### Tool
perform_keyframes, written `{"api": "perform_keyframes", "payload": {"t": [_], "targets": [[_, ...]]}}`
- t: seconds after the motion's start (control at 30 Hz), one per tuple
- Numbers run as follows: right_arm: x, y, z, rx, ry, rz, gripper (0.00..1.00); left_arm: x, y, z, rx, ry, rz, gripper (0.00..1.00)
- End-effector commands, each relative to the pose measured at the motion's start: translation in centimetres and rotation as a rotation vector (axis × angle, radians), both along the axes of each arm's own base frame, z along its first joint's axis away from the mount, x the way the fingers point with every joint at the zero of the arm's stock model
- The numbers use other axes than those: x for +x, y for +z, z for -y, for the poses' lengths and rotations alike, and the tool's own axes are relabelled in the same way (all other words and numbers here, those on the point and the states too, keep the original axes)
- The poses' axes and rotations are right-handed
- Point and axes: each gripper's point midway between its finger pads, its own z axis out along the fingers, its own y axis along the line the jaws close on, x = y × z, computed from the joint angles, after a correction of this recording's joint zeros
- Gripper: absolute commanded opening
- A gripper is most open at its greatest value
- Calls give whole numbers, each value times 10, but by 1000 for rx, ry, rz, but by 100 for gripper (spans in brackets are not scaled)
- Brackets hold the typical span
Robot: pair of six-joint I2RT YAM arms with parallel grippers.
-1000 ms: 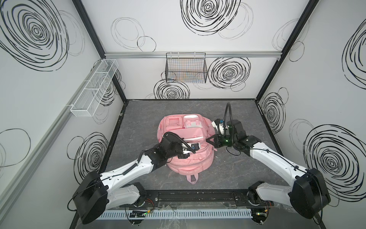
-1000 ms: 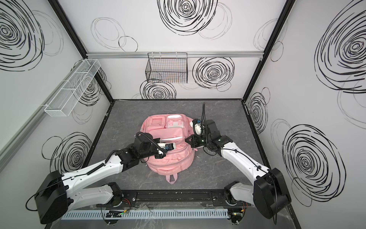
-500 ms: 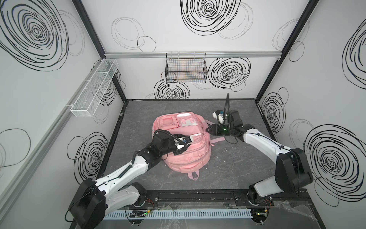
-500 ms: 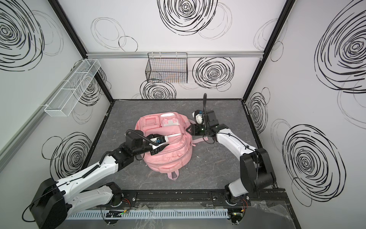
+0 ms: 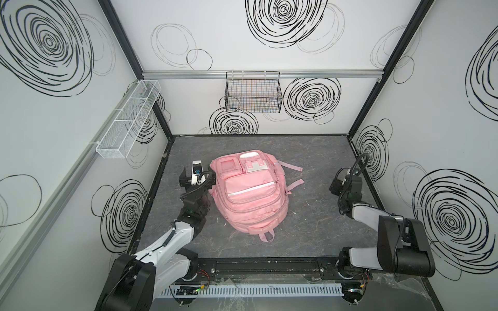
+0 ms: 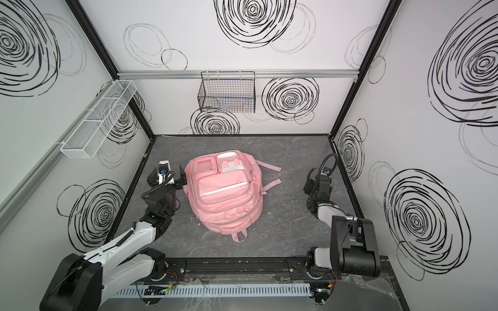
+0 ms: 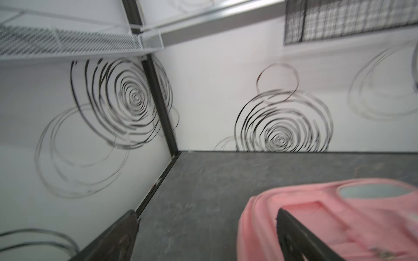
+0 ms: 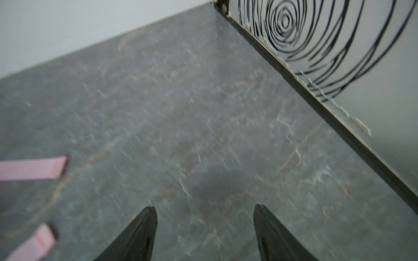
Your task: Pack the student bag
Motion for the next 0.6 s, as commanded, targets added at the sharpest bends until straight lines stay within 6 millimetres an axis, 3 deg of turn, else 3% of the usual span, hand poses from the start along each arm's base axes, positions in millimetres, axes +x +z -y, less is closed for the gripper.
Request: {"api": "perform_keyframes", "payload": {"t": [0.0,0.03,0.07,0.13,0.2,0.23,0.27,0.3,0.33,0.37,0.47,0.57], "targets": [[26,66,-19,-181,60,283,73,-10,11,-20,-81,80,134,98],[25,81,-33,-210,129,377,73,-6,0,-18,-124,26,126,98],[22,78,-42,-242,212,403,75,-2,-10,-18,-170,-21,125,98],[19,63,-17,-152,93,399,75,5,-21,-13,-221,-131,144,99],[16,66,-16,-133,137,446,76,17,-30,7,-179,-263,131,99],[18,63,-15,-124,122,424,78,26,-44,23,-151,-342,78,99],[20,61,-14,-117,101,399,81,28,-44,27,-116,-347,98,96],[20,62,-14,-124,101,411,86,26,-47,22,-137,-314,79,96],[19,62,-14,-128,99,411,99,29,-51,12,-171,-275,50,96],[20,62,-13,-120,95,404,100,31,-50,1,-190,-215,67,96],[19,63,-14,-125,96,411,100,27,-49,-3,-178,-151,82,96],[19,63,-14,-128,95,408,100,26,-47,2,-158,-171,92,96]]}}
